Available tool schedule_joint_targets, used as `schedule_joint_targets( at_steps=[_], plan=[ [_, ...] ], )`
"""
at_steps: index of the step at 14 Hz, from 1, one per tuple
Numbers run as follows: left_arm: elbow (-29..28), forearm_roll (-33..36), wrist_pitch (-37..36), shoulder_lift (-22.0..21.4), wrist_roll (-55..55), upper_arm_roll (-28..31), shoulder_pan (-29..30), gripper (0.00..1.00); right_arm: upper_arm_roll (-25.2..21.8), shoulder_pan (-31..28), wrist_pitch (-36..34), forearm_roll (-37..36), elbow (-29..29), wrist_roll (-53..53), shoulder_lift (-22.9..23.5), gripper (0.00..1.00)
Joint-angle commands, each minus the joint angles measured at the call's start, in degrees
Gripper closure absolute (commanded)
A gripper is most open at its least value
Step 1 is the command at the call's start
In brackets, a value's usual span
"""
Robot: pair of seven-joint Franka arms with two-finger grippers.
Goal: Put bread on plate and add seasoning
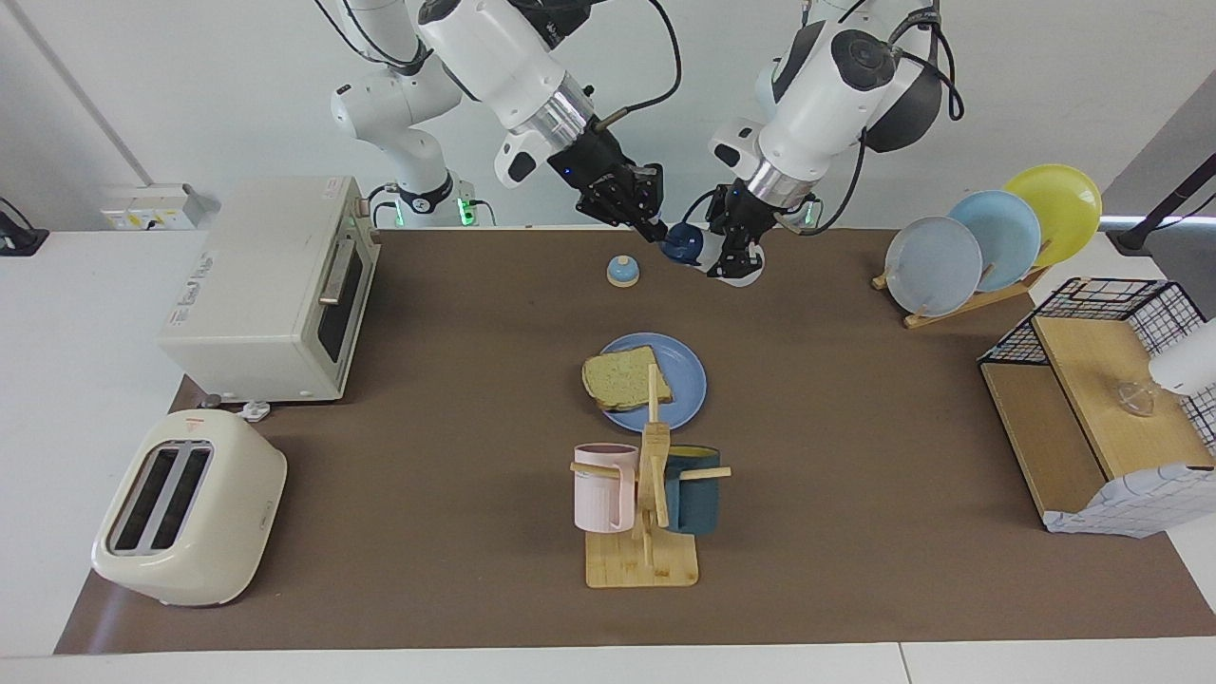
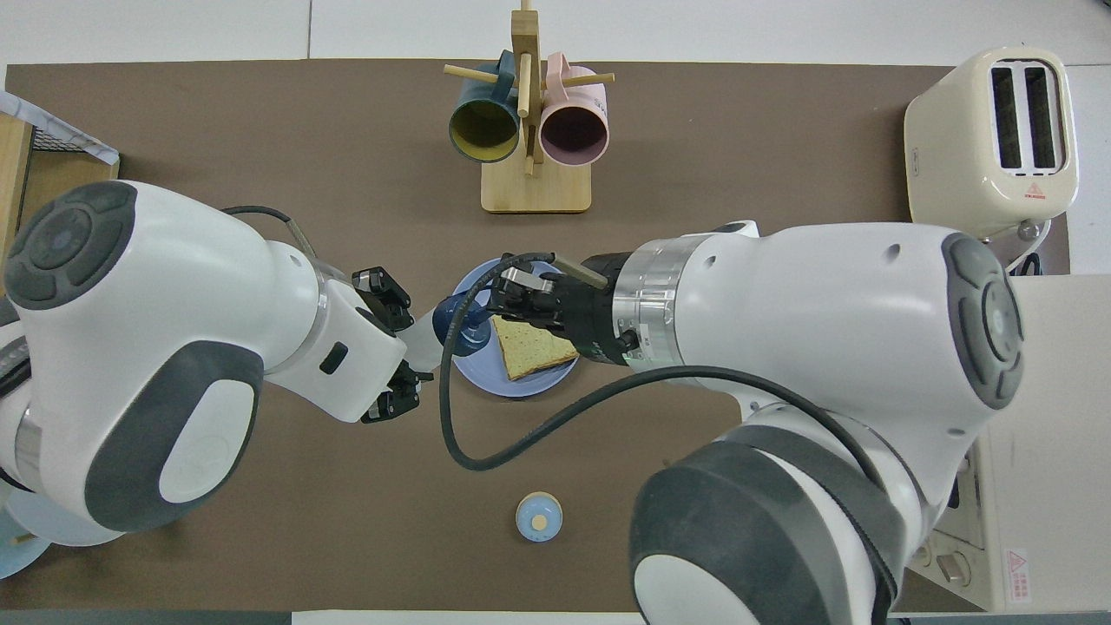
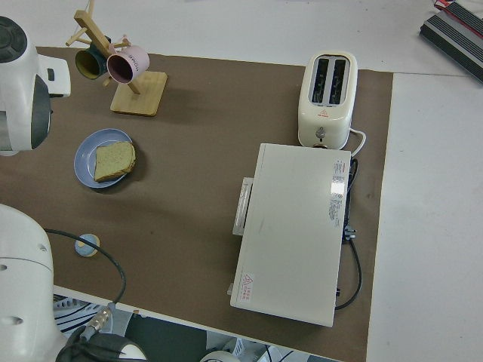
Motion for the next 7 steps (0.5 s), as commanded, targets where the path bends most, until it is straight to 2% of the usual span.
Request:
schedule_joint_targets(
  at_steps=[1, 3, 7],
  plan=[
    [-2.11, -0.14, -0.81, -2.21, 0.59, -0.08, -0.04, 1.0, 0.02, 0.85, 2.54, -7.14, -2.45, -6.33, -1.44, 1.0],
    [-2.02, -0.14, -0.81, -2.12, 0.51, -0.08, -0.04, 1.0, 0.02, 2.18, 2.63, -10.59, -3.06, -7.04, -1.88, 1.0],
    [-2.02, -0.05, -0.81, -2.12, 0.42, -0.25, -0.13, 1.0, 0.02, 1.4, 3.59, -9.82, -3.07, -3.55, -1.62, 1.0]
  ],
)
